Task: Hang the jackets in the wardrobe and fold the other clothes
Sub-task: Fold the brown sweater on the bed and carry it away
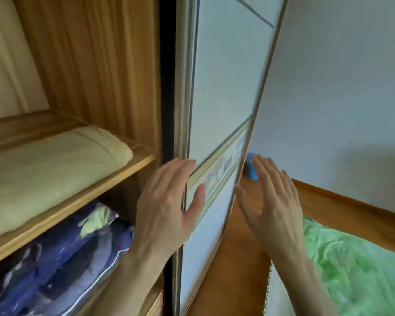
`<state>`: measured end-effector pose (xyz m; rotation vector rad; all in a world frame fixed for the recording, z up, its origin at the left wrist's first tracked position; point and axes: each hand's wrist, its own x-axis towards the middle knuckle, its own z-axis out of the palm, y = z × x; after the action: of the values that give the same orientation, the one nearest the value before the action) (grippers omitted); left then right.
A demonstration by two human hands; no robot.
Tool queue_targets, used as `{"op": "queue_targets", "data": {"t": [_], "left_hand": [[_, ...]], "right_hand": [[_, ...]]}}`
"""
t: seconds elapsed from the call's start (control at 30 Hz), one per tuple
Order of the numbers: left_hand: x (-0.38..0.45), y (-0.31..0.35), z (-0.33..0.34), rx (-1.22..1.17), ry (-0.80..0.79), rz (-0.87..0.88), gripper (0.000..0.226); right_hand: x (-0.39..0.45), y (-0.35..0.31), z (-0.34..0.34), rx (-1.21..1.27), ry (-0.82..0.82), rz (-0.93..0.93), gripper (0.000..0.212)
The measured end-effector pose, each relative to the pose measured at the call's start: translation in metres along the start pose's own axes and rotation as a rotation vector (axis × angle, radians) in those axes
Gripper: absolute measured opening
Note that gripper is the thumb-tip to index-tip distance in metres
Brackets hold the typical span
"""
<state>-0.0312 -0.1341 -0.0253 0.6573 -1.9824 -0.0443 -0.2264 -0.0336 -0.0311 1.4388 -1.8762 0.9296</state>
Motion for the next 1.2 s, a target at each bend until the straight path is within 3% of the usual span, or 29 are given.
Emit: {"op": "queue_targets", "data": {"t": [0.43, 0.93, 1.2], "left_hand": [[0.073, 0.044, 0.205, -0.133, -0.245, 0.173, 0.059], [0.197, 0.074, 0.42, -0.153, -0.278, 0.209, 0.05], [0.253, 0.058, 0.541, -0.174, -0.298, 0.214, 0.051]], "right_hand": [[0.0, 0.179, -0.016, -0.375, -0.048, 0.305, 0.063], [0.084, 0.375, 0.05, -0.435, -0.077, 0.301, 0.058], [0.138, 0.473, 0.116, -0.45, -0.089, 0.336, 0.058]]}}
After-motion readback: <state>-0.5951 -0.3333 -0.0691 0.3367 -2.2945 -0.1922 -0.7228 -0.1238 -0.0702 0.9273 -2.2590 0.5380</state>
